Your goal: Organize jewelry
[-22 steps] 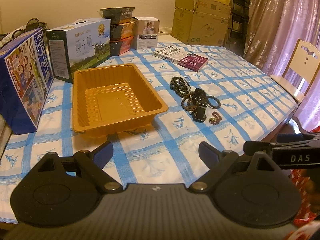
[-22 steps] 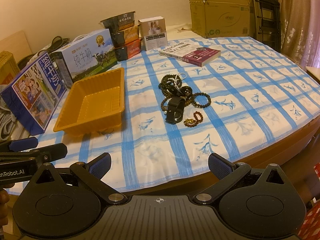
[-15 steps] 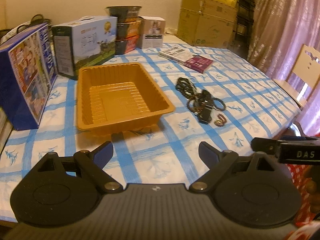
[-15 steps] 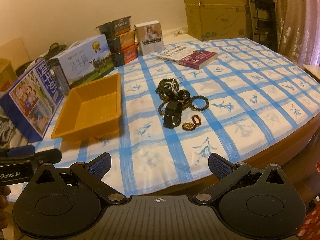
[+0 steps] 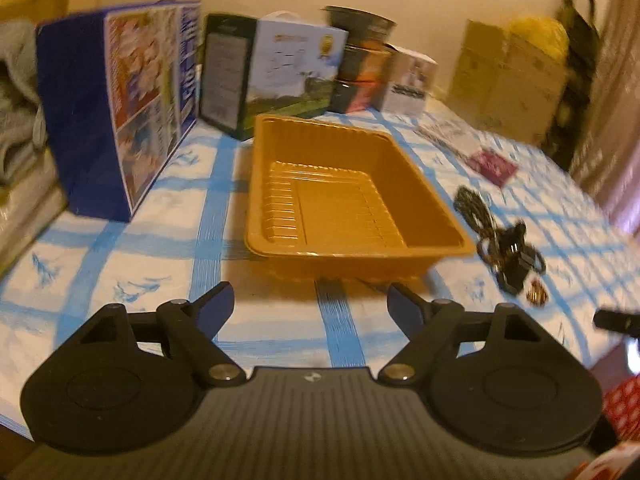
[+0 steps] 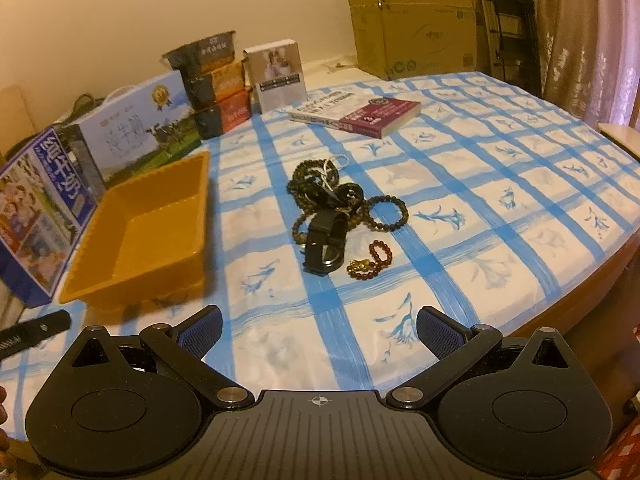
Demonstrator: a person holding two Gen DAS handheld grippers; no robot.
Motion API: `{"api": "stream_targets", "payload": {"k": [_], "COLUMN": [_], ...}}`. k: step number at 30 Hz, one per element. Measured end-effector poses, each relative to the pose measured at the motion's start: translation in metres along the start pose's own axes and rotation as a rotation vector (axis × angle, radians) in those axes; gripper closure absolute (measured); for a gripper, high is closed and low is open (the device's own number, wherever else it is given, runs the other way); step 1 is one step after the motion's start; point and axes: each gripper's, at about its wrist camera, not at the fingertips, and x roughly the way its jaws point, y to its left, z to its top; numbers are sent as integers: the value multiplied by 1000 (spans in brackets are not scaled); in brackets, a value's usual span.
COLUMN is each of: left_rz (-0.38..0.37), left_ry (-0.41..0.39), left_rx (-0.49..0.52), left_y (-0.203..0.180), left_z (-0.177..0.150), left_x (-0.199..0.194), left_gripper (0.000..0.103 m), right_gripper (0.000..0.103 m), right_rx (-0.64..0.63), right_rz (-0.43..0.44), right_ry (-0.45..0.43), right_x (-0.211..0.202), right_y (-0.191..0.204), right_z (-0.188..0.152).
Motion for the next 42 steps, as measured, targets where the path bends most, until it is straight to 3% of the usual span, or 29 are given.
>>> {"api": "stream_targets", "payload": {"k": [4,6,10,18,22,33,42], "left_rz": [7,10,23,29,36,26,-46], "left_ry": [-60,-85,-128,-123,-123,-130,-161], "left_rx": [-106,-123,-171,-278,-301,-181,57], "left_y": [13,15,19,31,33,27,7], "left_z": [1,4,7,7,7,15,26], "left_x": [16,26,42,77,92,115,120], "left_gripper": [24,30,34,49,62,99,100], "right_gripper": [0,0,0,0,0,0,0], "right_rx": [21,30,23,59,56,88,94], "right_rz": [-23,-35,-47,-54,-68,-100,-98], "right_ry": [12,23,29,-1,1,24,-34], "right_x": [20,31,46,70,81,99,96], "right_y": [-5,-7,-8,-19,-24,-43,-55], "right_z": [2,4,7,16,20,17,21]}}
